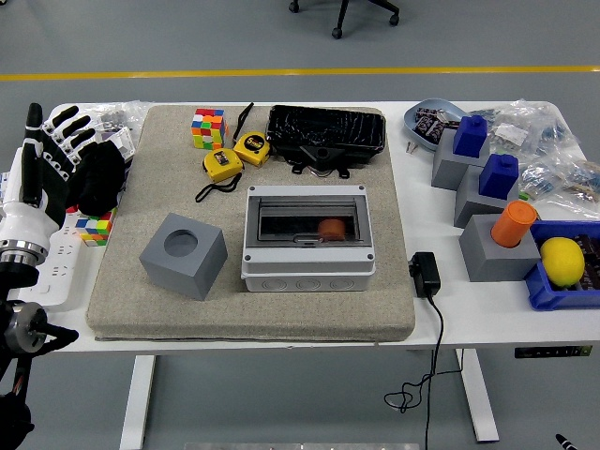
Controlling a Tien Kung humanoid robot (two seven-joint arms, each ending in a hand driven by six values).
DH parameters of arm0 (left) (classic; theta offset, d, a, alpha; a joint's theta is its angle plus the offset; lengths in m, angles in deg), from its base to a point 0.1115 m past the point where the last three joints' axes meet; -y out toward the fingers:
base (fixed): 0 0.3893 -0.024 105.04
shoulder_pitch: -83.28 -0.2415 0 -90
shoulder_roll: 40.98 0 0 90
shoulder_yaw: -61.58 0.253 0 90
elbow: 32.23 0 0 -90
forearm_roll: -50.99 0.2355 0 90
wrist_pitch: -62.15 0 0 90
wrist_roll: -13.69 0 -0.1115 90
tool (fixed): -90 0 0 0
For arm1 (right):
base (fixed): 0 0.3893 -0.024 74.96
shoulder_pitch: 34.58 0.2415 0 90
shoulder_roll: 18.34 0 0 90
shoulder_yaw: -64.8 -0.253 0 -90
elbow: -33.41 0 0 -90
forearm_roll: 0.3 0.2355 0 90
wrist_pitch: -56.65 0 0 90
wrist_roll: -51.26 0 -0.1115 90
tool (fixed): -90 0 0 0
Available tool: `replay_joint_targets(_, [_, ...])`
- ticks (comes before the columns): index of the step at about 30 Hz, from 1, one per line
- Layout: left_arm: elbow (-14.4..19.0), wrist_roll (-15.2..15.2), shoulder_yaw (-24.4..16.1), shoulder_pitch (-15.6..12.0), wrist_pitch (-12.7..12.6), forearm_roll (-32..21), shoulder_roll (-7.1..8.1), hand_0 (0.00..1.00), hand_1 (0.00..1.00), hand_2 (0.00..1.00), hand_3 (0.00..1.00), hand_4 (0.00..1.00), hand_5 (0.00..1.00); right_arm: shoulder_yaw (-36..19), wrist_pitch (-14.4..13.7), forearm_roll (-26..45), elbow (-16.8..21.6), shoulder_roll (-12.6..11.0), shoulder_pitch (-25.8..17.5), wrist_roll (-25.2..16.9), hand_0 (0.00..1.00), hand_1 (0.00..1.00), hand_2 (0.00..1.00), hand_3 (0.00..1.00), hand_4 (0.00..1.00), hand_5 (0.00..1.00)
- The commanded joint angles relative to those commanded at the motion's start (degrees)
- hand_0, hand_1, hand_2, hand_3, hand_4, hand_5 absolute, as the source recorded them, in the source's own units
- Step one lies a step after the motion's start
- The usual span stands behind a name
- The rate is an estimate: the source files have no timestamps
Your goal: Fetch the battery,place it into the box,close the lid of the box
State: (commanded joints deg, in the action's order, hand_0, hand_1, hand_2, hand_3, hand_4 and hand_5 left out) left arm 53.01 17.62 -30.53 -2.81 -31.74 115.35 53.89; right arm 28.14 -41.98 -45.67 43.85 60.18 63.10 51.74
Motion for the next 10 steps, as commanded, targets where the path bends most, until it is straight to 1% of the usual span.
replay_joint_targets(10, [0.08, 0.29, 0.01, 0.11, -0.29, 0.26, 0.04, 0.754, 0.778, 0.764, 0.78, 0.998, 0.998, -0.15, -0.07, -0.11, -0.02, 0.0, 0.04, 0.03, 0.911, 0.823, 0.788, 0.798, 0.998, 0.998])
